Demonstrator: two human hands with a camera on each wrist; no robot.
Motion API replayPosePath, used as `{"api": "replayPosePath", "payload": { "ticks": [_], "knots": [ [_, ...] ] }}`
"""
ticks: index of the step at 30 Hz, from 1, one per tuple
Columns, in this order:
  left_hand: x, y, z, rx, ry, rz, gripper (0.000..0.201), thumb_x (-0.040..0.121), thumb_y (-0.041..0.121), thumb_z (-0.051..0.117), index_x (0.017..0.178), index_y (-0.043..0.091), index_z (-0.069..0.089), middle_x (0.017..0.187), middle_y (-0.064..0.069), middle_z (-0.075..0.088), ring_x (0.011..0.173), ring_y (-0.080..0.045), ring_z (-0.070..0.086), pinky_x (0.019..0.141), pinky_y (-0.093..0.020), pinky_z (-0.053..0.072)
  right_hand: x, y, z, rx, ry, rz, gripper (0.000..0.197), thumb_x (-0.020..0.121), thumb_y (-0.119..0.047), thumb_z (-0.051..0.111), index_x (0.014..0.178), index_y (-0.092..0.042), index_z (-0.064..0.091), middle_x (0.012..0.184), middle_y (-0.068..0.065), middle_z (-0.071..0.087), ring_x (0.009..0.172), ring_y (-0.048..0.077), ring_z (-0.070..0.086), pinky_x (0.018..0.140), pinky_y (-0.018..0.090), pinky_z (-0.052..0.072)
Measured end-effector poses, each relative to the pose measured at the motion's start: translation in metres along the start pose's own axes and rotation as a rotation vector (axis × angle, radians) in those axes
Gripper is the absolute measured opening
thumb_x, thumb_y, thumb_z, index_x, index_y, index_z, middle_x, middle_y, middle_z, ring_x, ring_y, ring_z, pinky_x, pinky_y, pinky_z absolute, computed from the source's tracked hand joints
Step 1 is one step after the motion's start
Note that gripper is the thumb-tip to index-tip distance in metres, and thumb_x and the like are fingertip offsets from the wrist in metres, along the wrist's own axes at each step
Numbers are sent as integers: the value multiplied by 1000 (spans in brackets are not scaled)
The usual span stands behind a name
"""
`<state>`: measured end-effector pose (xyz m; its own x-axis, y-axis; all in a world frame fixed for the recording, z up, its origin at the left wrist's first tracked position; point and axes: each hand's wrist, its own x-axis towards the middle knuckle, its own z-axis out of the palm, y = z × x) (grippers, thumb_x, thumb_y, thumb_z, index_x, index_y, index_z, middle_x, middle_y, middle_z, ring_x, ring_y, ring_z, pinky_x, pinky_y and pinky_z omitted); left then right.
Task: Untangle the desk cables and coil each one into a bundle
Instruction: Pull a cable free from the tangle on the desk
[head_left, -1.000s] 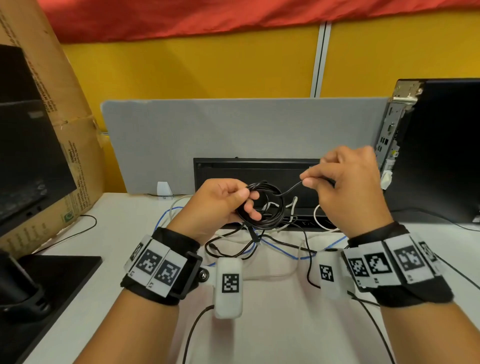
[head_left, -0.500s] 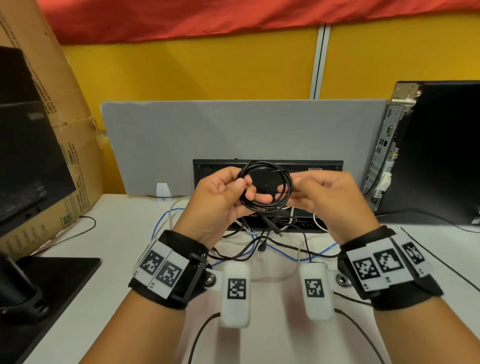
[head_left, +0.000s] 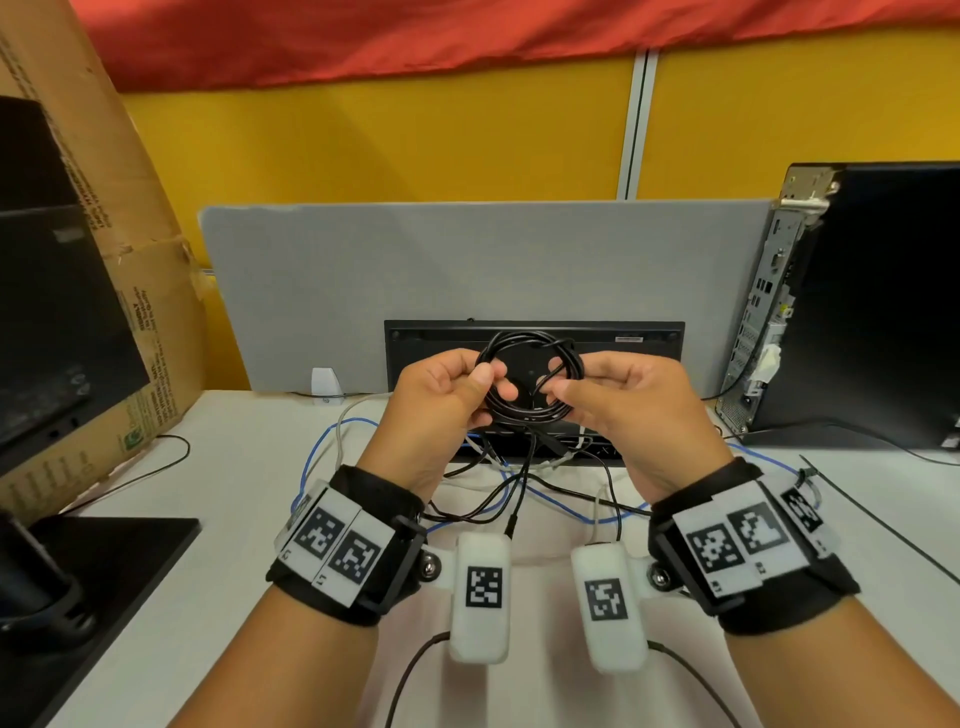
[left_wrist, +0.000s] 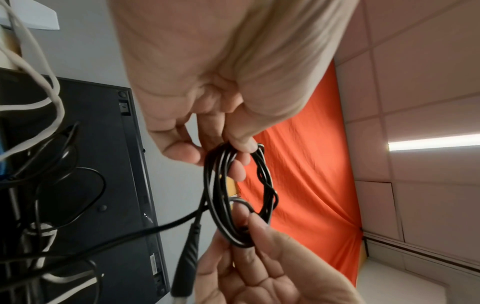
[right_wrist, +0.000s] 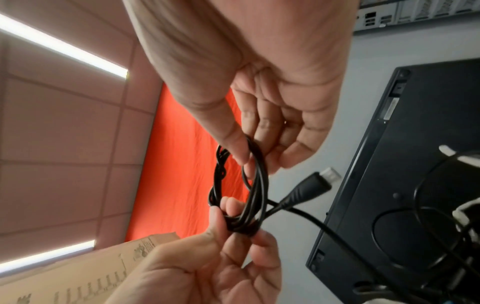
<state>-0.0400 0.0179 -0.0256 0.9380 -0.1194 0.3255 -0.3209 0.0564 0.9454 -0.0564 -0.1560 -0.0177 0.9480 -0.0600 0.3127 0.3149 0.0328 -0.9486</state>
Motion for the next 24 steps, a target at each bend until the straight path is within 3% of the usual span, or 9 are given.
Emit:
{"api": "replayPosePath", "payload": {
  "ticks": [3, 7, 9, 12, 14, 18, 21, 24],
  "knots": [
    [1, -2, 0, -3, 26, -27, 23, 100, 7, 45, 92, 12, 66, 72, 3, 70, 68, -9, 61, 59, -19, 49, -1, -4, 0, 121, -40, 24, 20, 81, 5, 67, 96, -8, 71, 88, 7, 77, 81, 18, 74, 71, 28, 58],
    [1, -4, -2, 65, 37, -26, 21, 97, 8, 51, 90, 15, 70, 78, -1, 70, 76, -15, 61, 65, -24, 51, 0, -10, 0, 393, -133, 109, 32, 86, 12, 54, 114, -3, 62, 81, 7, 74, 71, 13, 69, 62, 22, 54],
    [0, -5, -2, 112, 32, -21, 19, 96, 11, 54, 88, 18, 70, 79, -4, 69, 73, -14, 60, 67, -26, 51, 1, -12, -2, 538, -194, 184, 40, 83, 13, 47, 120, 2, 58, 78, 7, 66, 71, 15, 59, 65, 25, 53],
    [0, -5, -1, 115, 28, -29, 18, 95, 10, 56, 87, 15, 71, 73, -3, 68, 63, -10, 60, 67, -26, 53, 0, -13, -4, 698, -259, 270, 53, 72, 1, 50, 125, 1, 52, 76, 6, 54, 73, 17, 48, 72, 28, 46],
    [0, -5, 0, 102, 27, -36, 17, 94, 9, 57, 86, 13, 71, 72, -2, 70, 63, -10, 64, 68, -24, 56, 0, -11, -2, 574, -233, 236, 47, 77, 2, 57, 124, -2, 54, 79, 4, 56, 72, 15, 52, 73, 30, 48],
    [0, -6, 2, 106, 60, -34, 18, 94, 7, 58, 84, 15, 71, 78, -4, 71, 67, -10, 68, 65, -19, 56, -2, -6, 5, 0, -72, 32, 39, 84, 12, 59, 108, -19, 61, 71, -8, 70, 71, 9, 68, 71, 27, 53],
    [2, -5, 0, 115, 98, -14, 19, 93, 8, 58, 80, 17, 69, 82, -8, 72, 64, -10, 69, 64, -20, 57, 0, -4, 1, -345, 61, -118, 37, 79, 4, 65, 103, -24, 64, 82, -5, 70, 76, 14, 68, 72, 32, 58],
    [2, -5, -1, 144, 117, -7, 16, 93, 11, 60, 81, 17, 69, 82, -8, 72, 64, -10, 70, 69, -24, 60, 1, -4, -6, -537, 134, -151, 20, 77, -9, 71, 93, -20, 72, 72, -6, 71, 64, 11, 68, 69, 36, 60]
  ]
}}
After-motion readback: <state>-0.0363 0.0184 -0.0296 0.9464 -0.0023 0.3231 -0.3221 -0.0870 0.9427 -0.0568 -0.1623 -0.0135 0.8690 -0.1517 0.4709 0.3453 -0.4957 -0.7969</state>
